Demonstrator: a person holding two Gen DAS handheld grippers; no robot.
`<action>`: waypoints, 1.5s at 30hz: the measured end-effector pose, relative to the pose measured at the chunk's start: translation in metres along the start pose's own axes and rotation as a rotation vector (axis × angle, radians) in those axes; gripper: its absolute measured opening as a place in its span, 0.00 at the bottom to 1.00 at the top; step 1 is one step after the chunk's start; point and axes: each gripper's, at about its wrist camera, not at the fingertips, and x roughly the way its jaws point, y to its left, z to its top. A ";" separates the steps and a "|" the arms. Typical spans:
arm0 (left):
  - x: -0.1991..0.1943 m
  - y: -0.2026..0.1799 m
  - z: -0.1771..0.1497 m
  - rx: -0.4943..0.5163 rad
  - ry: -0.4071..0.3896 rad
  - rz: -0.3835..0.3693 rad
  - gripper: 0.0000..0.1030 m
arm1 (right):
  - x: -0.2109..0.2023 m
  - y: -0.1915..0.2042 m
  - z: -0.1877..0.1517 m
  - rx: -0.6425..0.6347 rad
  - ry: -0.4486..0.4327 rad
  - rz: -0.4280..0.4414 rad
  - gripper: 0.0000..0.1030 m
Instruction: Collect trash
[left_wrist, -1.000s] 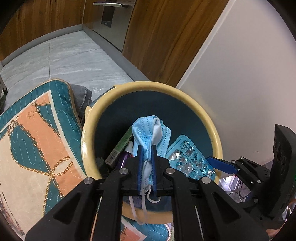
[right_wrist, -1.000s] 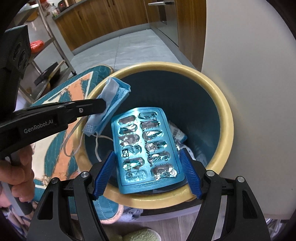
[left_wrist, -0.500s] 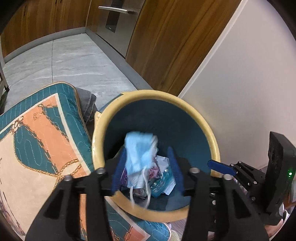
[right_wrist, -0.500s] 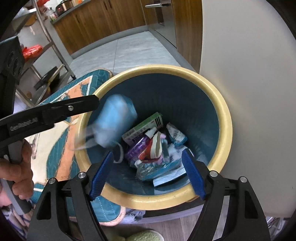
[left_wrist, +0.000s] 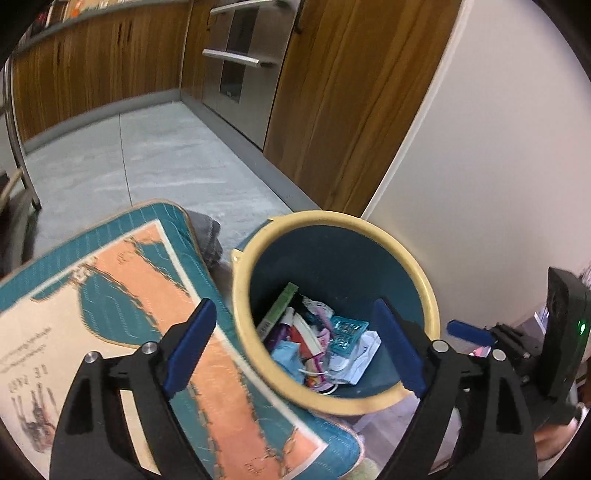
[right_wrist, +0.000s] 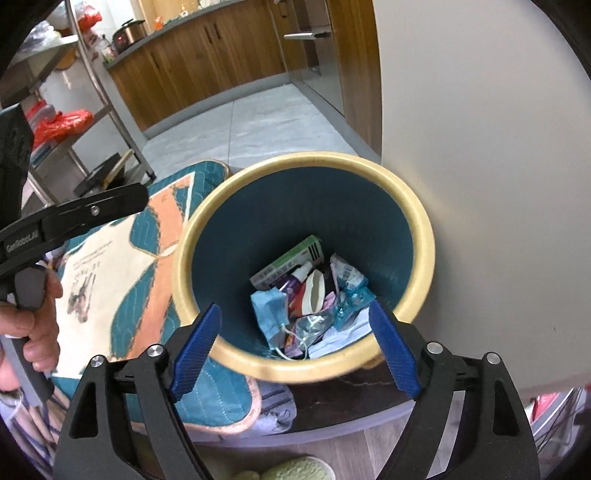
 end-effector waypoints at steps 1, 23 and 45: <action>-0.003 0.000 -0.001 0.008 -0.005 0.008 0.87 | -0.003 0.000 -0.002 -0.001 -0.008 0.000 0.82; -0.059 -0.009 -0.039 0.044 -0.086 0.089 0.94 | -0.042 0.011 -0.022 -0.006 -0.123 0.006 0.90; -0.068 -0.012 -0.054 0.045 -0.108 0.176 0.95 | -0.065 0.004 -0.030 0.024 -0.218 -0.059 0.91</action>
